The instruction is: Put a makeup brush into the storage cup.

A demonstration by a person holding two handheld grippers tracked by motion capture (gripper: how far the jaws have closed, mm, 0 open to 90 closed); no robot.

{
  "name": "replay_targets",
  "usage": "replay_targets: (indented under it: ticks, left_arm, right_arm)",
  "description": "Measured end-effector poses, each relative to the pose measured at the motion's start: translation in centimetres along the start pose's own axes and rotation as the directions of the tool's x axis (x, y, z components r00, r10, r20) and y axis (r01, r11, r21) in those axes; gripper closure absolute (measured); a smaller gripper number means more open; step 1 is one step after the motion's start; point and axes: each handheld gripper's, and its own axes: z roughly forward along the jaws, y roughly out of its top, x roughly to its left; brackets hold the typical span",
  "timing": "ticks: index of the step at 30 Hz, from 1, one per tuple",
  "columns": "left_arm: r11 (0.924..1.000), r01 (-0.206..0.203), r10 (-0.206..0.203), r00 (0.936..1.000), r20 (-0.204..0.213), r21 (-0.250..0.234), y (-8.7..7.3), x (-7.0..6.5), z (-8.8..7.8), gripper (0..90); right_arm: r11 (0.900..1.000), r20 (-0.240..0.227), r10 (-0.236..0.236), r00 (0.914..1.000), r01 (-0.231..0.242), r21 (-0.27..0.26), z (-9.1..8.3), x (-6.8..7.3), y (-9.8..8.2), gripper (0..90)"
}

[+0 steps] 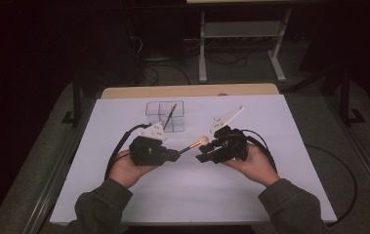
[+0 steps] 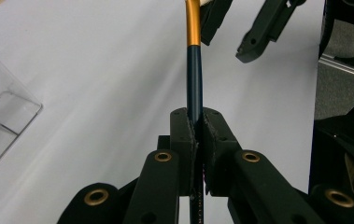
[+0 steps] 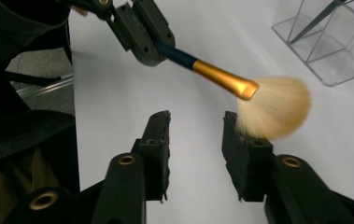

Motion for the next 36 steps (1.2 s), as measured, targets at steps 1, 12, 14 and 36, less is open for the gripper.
replay_targets:
  ticks: [1,12,14,36]
  left_arm:
    - [1.0,0.001,-0.001,1.0,0.002,0.001,0.0,0.0,0.1,83.7]
    - [0.9996,-0.018,0.017,0.9998,0.009,0.024,0.2,-0.2,0.7,83.5]
    - [0.9997,-0.014,0.013,0.9999,0.006,0.022,0.2,-0.3,0.9,83.4]
    - [0.9989,-0.017,0.017,0.9997,0.017,0.043,0.7,-0.8,2.5,83.5]
  right_arm:
    - [1.0,0.003,0.009,1.0,-0.009,-0.01,-0.1,0.0,0.0,64.0]
    - [0.998,-0.002,0.033,0.9994,-0.033,-0.047,-0.4,0.0,0.2,75.0]
    - [0.998,-0.001,0.031,0.9995,-0.031,-0.052,-0.5,0.0,0.3,75.0]
    - [0.996,-0.042,0.024,0.9988,-0.027,-0.08,-0.6,0.3,1.1,79.7]
